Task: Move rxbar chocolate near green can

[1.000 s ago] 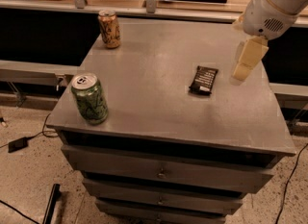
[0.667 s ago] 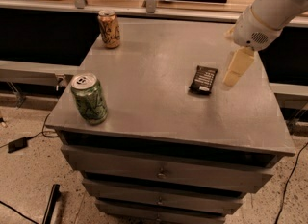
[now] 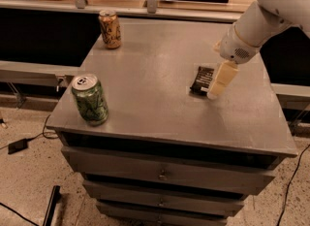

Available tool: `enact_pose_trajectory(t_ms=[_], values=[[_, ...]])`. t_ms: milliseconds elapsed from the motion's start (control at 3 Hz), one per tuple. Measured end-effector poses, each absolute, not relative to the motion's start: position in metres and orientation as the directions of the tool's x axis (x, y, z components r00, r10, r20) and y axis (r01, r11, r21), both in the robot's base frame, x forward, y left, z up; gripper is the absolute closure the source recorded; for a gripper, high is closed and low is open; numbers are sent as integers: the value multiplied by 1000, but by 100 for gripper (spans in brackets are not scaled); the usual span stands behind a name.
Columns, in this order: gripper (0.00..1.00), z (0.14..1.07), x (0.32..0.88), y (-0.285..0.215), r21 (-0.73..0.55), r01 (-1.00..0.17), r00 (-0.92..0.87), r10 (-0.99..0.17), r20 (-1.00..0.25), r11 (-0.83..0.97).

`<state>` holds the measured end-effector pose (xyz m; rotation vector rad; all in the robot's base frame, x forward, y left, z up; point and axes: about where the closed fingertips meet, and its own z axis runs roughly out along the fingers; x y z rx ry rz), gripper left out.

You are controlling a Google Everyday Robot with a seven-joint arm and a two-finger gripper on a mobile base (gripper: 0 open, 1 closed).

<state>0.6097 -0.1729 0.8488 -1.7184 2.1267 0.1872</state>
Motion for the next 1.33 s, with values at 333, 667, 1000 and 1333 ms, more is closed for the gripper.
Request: enact_pose_trajectory(t_ms=[333,667,1000,1333], values=[[0,831,616,-165,-108,-963,-195,-913,-359,248],[29,826,617,-162,-99,-964,-198,-913,-355,248],[52,824,618,-161,-97,-964,-198,-914,-355,246],[76,829,618,-161,-97,-964,-198,-914,-355,246]])
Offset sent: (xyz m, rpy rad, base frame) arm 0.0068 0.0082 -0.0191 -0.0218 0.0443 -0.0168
